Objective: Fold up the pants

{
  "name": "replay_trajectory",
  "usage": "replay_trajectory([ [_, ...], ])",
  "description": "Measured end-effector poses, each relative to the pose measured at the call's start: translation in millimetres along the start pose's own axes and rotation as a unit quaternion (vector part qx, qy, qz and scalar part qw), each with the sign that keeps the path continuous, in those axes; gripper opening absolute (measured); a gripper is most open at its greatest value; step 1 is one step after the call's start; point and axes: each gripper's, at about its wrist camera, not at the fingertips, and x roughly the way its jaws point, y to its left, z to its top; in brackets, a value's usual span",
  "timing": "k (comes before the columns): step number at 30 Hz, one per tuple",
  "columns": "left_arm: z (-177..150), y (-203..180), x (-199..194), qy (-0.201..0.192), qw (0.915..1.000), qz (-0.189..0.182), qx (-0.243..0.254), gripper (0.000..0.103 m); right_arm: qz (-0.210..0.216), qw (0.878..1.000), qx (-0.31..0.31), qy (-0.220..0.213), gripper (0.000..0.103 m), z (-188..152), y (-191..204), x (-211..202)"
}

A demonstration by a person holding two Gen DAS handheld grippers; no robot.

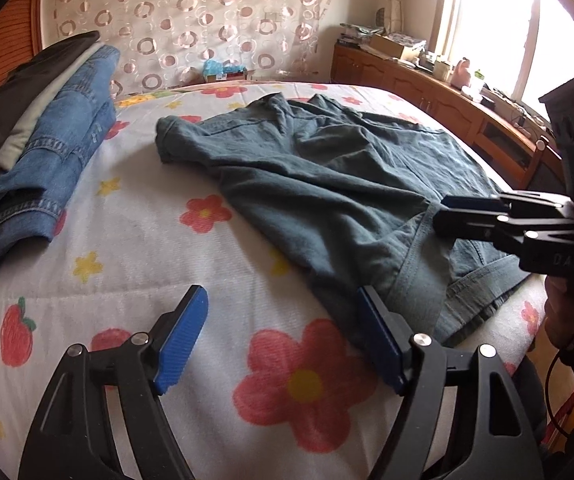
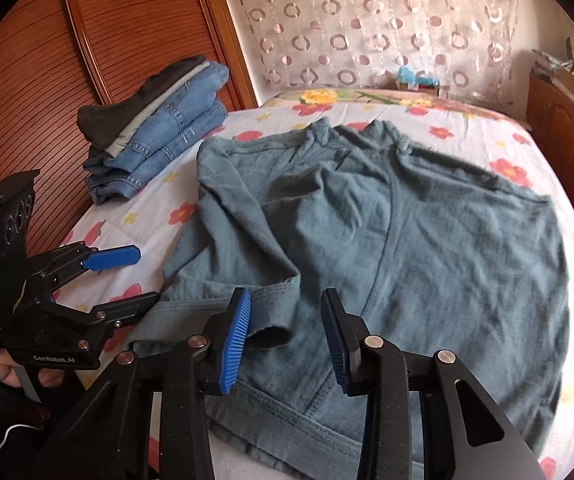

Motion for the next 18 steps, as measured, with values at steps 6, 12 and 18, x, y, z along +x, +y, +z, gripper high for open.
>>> replay_trajectory([
  [6,-4.2,7.3,-11.2,-0.018,0.9995,-0.017,-0.021,0.077,0.006,1.000,-0.008,0.009,0.013,1.5,8.4,8.2],
  [12,3.2,4.0,-23.3,-0.036,0.9989,-0.024,-0.021,0.077,0.004,0.999,-0.021,-0.048,0.005,5.4,13.1,-23.9],
  [18,16.3,-12.3,-26.5,-0.048,0.9976,-0.049,-0.009,0.077,-0.023,0.996,-0.032,-0.085,0.005,5.3,9.5,-61.4],
])
